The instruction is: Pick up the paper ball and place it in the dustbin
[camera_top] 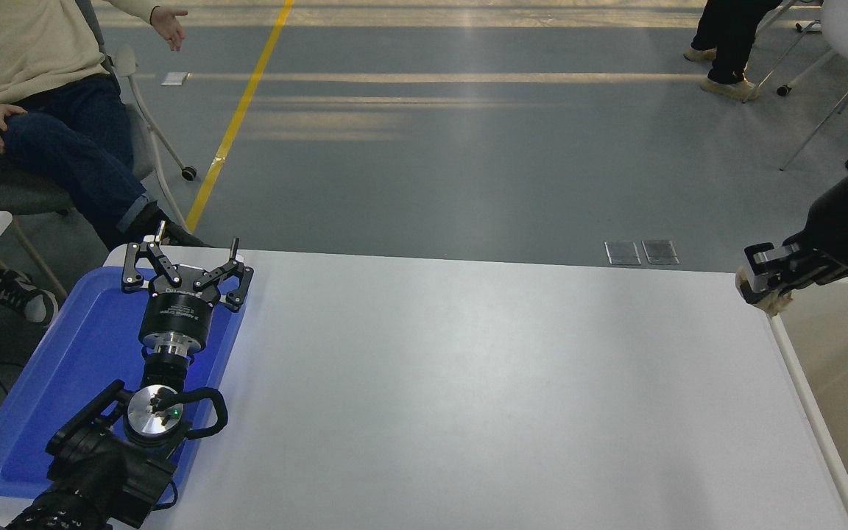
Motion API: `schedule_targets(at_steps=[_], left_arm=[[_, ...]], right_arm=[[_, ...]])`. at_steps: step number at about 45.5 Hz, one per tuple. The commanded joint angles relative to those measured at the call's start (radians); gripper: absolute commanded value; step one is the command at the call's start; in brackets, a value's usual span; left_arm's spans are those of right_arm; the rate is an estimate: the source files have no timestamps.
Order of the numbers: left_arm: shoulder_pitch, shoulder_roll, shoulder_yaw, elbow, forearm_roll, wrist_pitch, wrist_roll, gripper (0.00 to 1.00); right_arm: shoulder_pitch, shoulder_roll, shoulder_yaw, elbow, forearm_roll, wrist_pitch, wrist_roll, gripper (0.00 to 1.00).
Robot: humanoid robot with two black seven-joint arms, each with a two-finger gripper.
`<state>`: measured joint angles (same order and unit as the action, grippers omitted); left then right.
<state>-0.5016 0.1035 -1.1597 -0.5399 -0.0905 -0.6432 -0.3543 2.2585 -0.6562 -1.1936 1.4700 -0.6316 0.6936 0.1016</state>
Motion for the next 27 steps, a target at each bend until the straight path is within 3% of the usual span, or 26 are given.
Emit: schedule_targets(at_steps=[1, 27], left_arm=[[0.0, -0.001, 0.0, 0.0, 0.0, -0.001, 0.0, 1.0], [0.0, 0.001, 0.0, 0.0, 0.0, 0.0, 0.0, 1.0]], right_arm=[[0.006, -0.002, 0.006, 0.003, 0.003, 0.017, 0.001, 0.0], [-0.03, -0.086, 0.003, -0.014, -0.031, 0.014, 0.0, 0.0]])
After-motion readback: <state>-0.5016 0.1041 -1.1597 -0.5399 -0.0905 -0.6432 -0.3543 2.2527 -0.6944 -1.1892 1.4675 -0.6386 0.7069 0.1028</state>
